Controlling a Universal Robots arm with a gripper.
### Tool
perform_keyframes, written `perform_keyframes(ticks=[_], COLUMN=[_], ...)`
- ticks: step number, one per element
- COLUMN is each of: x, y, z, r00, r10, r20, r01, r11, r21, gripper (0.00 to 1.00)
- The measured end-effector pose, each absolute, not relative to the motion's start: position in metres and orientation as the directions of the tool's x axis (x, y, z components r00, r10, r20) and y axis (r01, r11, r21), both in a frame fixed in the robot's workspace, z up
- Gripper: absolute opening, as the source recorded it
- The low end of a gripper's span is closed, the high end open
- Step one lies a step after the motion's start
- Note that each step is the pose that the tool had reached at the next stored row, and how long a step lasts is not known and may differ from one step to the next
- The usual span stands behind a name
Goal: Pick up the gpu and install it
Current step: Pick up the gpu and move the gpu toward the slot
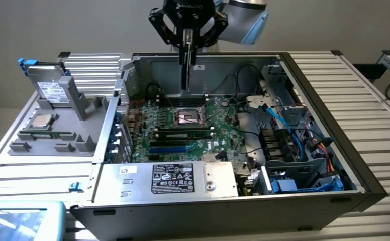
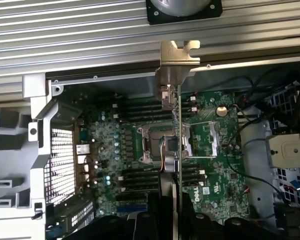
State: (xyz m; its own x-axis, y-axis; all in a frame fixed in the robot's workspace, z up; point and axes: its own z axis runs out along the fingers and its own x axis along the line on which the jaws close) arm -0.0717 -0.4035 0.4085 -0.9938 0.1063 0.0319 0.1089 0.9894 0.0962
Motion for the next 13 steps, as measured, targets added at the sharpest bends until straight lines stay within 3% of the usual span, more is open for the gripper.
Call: perform_keyframes(ticks=[13], x=[-0.052], y=[-0.402], z=[0.402], r00=[-0.996], r10=[0.080], r20=[0.045], r01=[0.085], r11=[0.991], r21=[0.102], gripper=[0.28])
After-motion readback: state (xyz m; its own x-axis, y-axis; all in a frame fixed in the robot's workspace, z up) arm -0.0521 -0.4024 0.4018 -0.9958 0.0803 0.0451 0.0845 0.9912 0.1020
